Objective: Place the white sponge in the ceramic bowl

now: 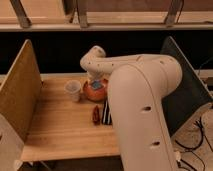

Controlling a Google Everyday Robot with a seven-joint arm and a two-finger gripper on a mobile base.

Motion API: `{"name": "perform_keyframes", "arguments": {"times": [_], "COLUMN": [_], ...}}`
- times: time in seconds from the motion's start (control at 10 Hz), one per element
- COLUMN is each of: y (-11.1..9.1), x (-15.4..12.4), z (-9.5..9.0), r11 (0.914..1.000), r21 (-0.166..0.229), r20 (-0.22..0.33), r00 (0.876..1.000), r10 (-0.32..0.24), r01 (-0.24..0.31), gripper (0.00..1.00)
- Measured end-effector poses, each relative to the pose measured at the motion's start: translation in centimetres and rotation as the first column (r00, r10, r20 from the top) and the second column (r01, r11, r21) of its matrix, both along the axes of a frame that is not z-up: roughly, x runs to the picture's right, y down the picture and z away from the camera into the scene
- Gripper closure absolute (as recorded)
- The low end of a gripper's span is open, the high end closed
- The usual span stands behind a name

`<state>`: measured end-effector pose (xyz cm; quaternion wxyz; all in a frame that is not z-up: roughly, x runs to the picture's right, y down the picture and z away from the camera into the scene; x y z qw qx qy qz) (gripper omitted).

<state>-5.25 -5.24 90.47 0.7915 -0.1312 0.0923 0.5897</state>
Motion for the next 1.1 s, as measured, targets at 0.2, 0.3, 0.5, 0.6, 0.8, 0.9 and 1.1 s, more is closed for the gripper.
{"name": "perform_keyframes", "arguments": {"times": [0.2,0.3,0.5,0.6,0.8,0.9,1.1], "y": [-0.02,0.01,-0.01,0.00,0.00,-0.01,0.00], "x": [0.12,0.07,0.12,0.12,0.16,0.17,0.20], "z": [-0.01,0.00,0.00,0.00,0.00,0.00,0.00], "r11": [1.0000,1.0000,1.0000,1.0000,1.0000,1.0000,1.0000], "r21": [0.000,0.000,0.000,0.000,0.000,0.000,0.000], "r20": [-0.001,-0.001,-0.001,-0.001,-0.001,-0.001,-0.002], "r00": [1.000,1.000,1.000,1.000,1.000,1.000,1.000], "r10": [0.000,0.000,0.000,0.000,0.000,0.001,0.001], "r01": [0.000,0.000,0.000,0.000,0.000,-0.001,-0.001], "gripper": [0.75,0.63,0.44,0.35,0.21,0.20,0.20]}}
